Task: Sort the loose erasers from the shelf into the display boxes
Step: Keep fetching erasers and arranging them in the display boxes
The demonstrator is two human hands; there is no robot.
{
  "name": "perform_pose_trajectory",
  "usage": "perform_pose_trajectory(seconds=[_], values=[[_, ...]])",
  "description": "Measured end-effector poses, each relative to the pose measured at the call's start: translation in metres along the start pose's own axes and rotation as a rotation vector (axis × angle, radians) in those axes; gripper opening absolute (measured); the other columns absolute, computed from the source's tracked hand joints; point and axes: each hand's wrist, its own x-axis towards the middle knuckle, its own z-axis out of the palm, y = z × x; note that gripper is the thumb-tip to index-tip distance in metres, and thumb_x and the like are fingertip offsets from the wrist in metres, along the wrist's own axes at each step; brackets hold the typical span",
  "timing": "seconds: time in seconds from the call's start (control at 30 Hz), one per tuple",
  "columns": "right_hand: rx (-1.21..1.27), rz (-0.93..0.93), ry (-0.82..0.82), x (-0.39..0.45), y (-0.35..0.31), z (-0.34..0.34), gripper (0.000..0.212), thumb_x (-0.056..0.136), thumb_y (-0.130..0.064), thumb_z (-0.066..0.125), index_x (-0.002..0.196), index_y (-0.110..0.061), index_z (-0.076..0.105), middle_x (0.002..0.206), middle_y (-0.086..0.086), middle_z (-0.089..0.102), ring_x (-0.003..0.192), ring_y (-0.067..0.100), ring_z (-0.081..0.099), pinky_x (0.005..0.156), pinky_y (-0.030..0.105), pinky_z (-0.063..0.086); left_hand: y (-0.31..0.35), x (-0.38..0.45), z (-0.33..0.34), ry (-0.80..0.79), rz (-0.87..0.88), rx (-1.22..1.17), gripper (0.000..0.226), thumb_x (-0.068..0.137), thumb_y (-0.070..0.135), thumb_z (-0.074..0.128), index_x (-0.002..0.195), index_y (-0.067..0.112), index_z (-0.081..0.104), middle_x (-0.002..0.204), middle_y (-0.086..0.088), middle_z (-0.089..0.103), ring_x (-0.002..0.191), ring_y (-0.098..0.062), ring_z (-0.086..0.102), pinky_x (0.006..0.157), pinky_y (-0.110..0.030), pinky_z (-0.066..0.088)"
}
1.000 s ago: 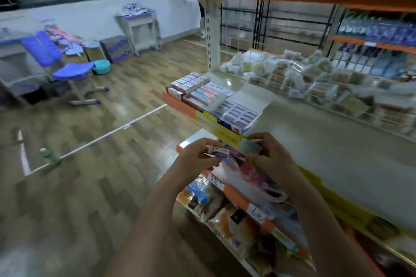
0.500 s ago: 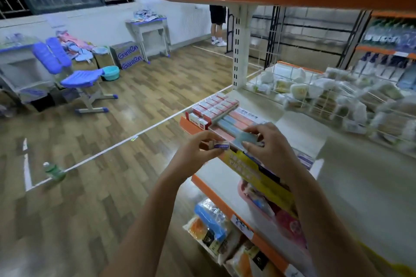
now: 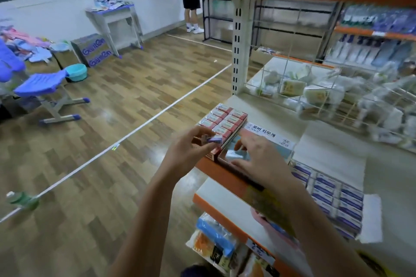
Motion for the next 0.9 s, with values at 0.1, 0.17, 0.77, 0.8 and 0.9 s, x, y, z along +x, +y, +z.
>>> perform_pose_trajectory(seconds=[0.1, 0.17, 0.77, 0.8, 0.9], values=[[-0.003, 0.079, 0.011, 0.004, -0.009, 0.008, 0.028, 0.080, -0.043, 0.066, 0.097, -0.025, 0.053, 0.105, -0.005, 0.054, 0.100, 0.011, 0.044, 0.079, 0.024, 0.035, -0.011, 0.024, -0.008, -0.080, 0.015, -0.014, 0.028, 0.077, 0.023, 0.075, 0.086, 0.047, 0.064, 0.080, 0.022, 0.065, 0.072, 0.004, 0.058, 0.063, -0.011, 0.044], [-0.024, 0.120, -0.001, 0.007, -0.014, 0.012, 0.028, 0.081, -0.043, 0.065, 0.098, -0.025, 0.053, 0.106, -0.005, 0.053, 0.101, 0.011, 0.043, 0.084, 0.026, 0.037, -0.015, 0.038, -0.014, -0.135, 0.032, -0.033, 0.032, 0.078, 0.022, 0.075, 0.083, 0.052, 0.062, 0.080, 0.018, 0.066, 0.073, -0.002, 0.061, 0.067, -0.020, 0.051], [0.023, 0.433, 0.187, -0.009, -0.049, 0.020, 0.020, 0.090, -0.026, 0.059, 0.106, -0.018, 0.067, 0.111, -0.005, 0.054, 0.110, 0.008, 0.042, 0.090, 0.011, 0.026, -0.009, 0.087, 0.001, -0.540, 0.335, -0.098, 0.028, 0.080, 0.023, 0.071, 0.087, 0.047, 0.058, 0.091, 0.021, 0.061, 0.084, -0.001, 0.058, 0.061, -0.020, 0.046], [0.007, 0.452, 0.204, -0.014, -0.049, 0.015, 0.020, 0.089, -0.027, 0.059, 0.106, -0.018, 0.067, 0.112, -0.005, 0.055, 0.110, 0.007, 0.042, 0.089, 0.010, 0.025, -0.005, 0.086, 0.005, -0.558, 0.363, -0.087, 0.030, 0.080, 0.022, 0.071, 0.087, 0.046, 0.057, 0.092, 0.019, 0.062, 0.085, 0.000, 0.058, 0.063, -0.017, 0.044], [-0.077, 0.514, 0.259, -0.033, -0.043, -0.004, 0.019, 0.090, -0.027, 0.057, 0.106, -0.021, 0.065, 0.108, -0.009, 0.056, 0.104, 0.005, 0.042, 0.083, 0.008, 0.025, 0.008, 0.082, 0.017, -0.613, 0.449, -0.047, 0.029, 0.079, 0.025, 0.069, 0.089, 0.047, 0.054, 0.093, 0.021, 0.062, 0.088, 0.005, 0.057, 0.065, -0.010, 0.044]])
